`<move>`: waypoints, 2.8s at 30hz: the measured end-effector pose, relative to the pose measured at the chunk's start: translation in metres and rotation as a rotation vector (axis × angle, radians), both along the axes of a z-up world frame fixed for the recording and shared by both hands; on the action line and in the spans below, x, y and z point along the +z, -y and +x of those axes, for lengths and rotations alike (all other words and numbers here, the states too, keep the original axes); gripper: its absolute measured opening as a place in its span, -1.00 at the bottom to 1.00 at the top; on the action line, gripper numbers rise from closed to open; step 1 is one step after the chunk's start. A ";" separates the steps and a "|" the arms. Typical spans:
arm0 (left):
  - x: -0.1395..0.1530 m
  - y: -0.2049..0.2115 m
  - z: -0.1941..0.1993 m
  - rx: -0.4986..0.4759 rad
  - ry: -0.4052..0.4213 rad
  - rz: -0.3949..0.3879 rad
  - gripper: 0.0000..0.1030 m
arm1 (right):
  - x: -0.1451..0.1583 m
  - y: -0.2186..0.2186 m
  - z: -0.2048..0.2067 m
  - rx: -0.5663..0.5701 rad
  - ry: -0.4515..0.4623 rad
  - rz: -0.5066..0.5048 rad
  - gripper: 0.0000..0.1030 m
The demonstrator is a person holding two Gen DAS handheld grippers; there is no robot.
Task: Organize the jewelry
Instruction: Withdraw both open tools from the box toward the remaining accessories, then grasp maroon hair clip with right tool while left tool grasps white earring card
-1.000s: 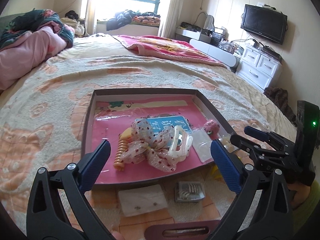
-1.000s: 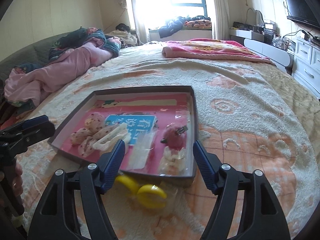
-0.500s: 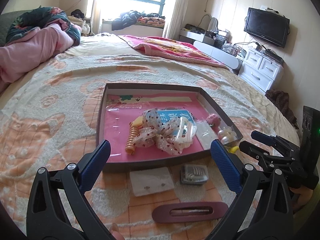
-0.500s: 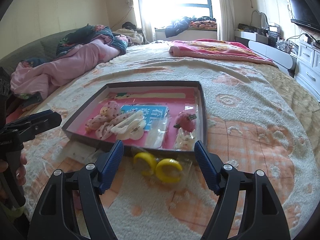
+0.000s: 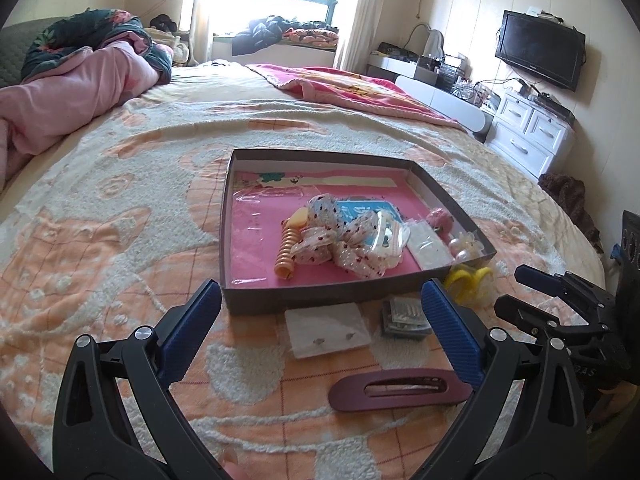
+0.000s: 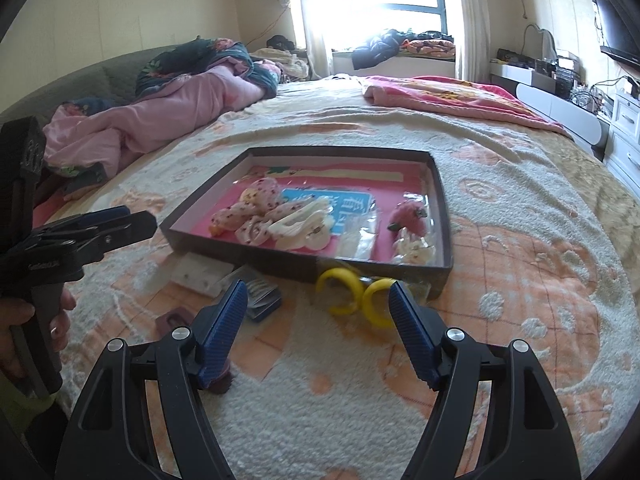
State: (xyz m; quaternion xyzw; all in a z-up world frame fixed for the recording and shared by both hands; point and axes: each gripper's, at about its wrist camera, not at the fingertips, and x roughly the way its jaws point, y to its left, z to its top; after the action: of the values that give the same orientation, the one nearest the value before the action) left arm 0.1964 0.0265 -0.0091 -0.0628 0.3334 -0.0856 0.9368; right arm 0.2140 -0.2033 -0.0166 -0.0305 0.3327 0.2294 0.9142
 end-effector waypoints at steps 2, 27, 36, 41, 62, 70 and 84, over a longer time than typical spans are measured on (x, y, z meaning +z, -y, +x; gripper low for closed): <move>-0.002 -0.001 -0.002 0.003 -0.006 0.005 0.78 | -0.001 -0.003 -0.004 0.012 -0.004 -0.003 0.37; -0.033 -0.030 -0.011 0.067 -0.082 0.041 0.78 | -0.015 -0.042 -0.036 0.158 -0.017 -0.025 0.37; -0.044 -0.035 -0.004 0.044 -0.113 -0.001 0.78 | -0.029 -0.065 -0.036 0.225 -0.025 -0.071 0.37; -0.050 -0.029 0.004 -0.005 -0.147 -0.051 0.70 | -0.039 -0.074 -0.029 0.245 -0.040 -0.106 0.37; -0.061 -0.015 0.026 -0.068 -0.224 -0.159 -0.03 | -0.052 -0.086 -0.026 0.323 -0.070 -0.108 -0.33; -0.061 -0.019 0.028 -0.082 -0.237 -0.209 -0.53 | -0.050 -0.081 -0.033 0.324 -0.054 -0.117 -0.42; -0.044 -0.019 0.009 -0.102 -0.174 -0.201 -0.84 | -0.044 -0.063 -0.045 0.282 -0.050 -0.119 -0.42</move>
State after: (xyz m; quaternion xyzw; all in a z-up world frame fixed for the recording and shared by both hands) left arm 0.2056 0.0454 -0.0528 -0.1463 0.4060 -0.1605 0.8877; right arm 0.1694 -0.1401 -0.0606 -0.1255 0.3609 0.3359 0.8609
